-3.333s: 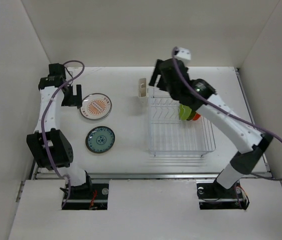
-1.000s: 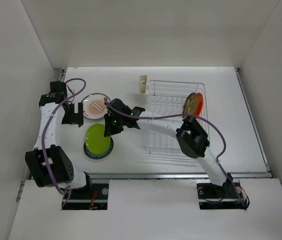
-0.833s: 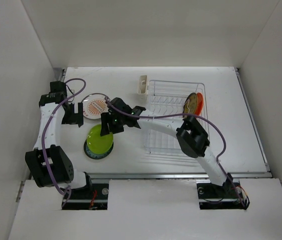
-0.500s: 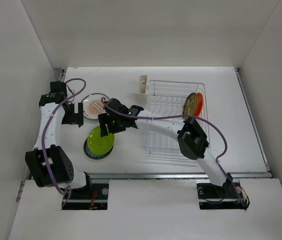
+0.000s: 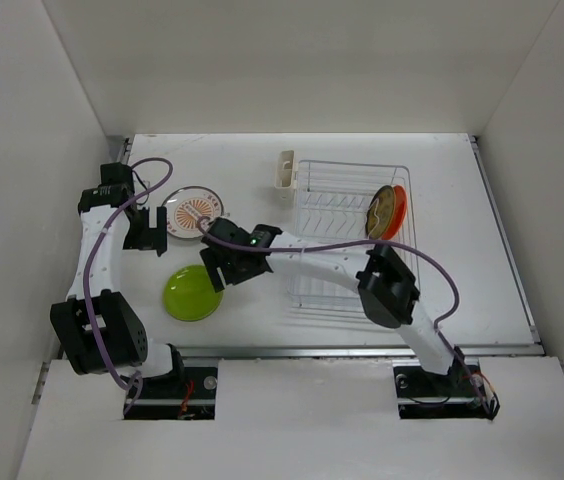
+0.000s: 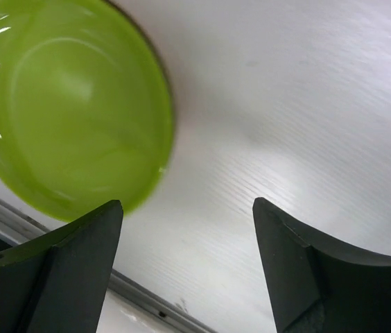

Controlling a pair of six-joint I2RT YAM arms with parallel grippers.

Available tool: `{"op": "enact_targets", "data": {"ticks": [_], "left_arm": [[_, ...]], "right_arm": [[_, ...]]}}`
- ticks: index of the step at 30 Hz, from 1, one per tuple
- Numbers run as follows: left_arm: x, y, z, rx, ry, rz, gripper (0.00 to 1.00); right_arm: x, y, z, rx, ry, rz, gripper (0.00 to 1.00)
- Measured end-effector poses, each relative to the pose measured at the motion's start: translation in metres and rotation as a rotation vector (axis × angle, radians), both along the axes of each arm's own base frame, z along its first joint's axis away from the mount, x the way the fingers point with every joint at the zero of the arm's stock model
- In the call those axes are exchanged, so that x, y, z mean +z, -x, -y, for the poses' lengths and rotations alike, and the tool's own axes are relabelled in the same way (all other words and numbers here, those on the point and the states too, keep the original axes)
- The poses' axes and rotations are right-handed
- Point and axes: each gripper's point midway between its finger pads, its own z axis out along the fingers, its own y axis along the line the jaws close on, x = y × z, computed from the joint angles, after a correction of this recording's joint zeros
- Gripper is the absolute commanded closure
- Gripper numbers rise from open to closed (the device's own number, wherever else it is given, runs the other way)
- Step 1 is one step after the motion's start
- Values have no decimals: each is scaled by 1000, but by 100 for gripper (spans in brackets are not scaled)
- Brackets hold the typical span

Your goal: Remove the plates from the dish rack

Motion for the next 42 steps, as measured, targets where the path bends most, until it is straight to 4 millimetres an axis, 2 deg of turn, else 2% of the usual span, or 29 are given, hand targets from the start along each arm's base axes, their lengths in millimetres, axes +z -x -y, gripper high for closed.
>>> {"op": "enact_targets", "data": {"ticks": [2,3,4,6,7,10,11,13,15,16,18,20,24,29,30,31,33,34,35,37,42], "left_arm": [[0,0,0,-1,2,-1,0],[0,0,1,-1,3,-1,0],[0,0,1,-1,3,-1,0],[0,0,1,-3,7,-1,0],[0,0,2,-3,8,0,0],[0,0,2,-8,11,0,0],[0,0,2,-11,10,1,0],[0,0,2,-12,9,2,0],[-2,3,2,-18,8,-2,0],[-3,3,2,-18,8,-4,0],[-5,4,2,-20,9,-10,0],[-7,6,3,-23,10,-18,0],[-8,7,3,-28,9,-22,0],[-8,7,2,-31,8,-23,0],[-8,7,2,-33,7,-23,0],[-8,7,2,-36,6,-23,0],[-8,7,2,-37,6,-23,0],[-8,7,2,-38,5,-24,0],[-8,7,2,-39,4,-24,0],[-8,7,2,-39,4,-24,0],[-8,7,2,-41,2,-25,0]], "right_arm": [[17,-9,19,-40,25,34,15],[31,-15,26,-63,24,63,11],[63,-26,37,-103,-5,119,11],[104,-39,59,-178,-59,176,11],[125,-45,78,-219,-79,202,11],[182,-79,155,-413,-134,277,14],[197,-96,187,-505,-143,307,17],[212,-127,255,-695,-118,364,18],[206,-145,315,-855,-37,389,18],[198,-149,338,-911,19,388,18],[181,-150,363,-965,120,372,23],[165,-152,377,-992,188,350,25],[135,-157,401,-1037,292,303,31],[96,-154,423,-1059,388,231,39],[88,-153,425,-1058,396,217,42],[81,-152,427,-1052,401,204,51],[68,-147,428,-1030,422,177,63],[65,-146,429,-1024,426,169,70],[62,-145,428,-1018,427,164,82],[60,-144,427,-1003,430,157,92],[67,-143,431,-1007,444,177,94]]}}
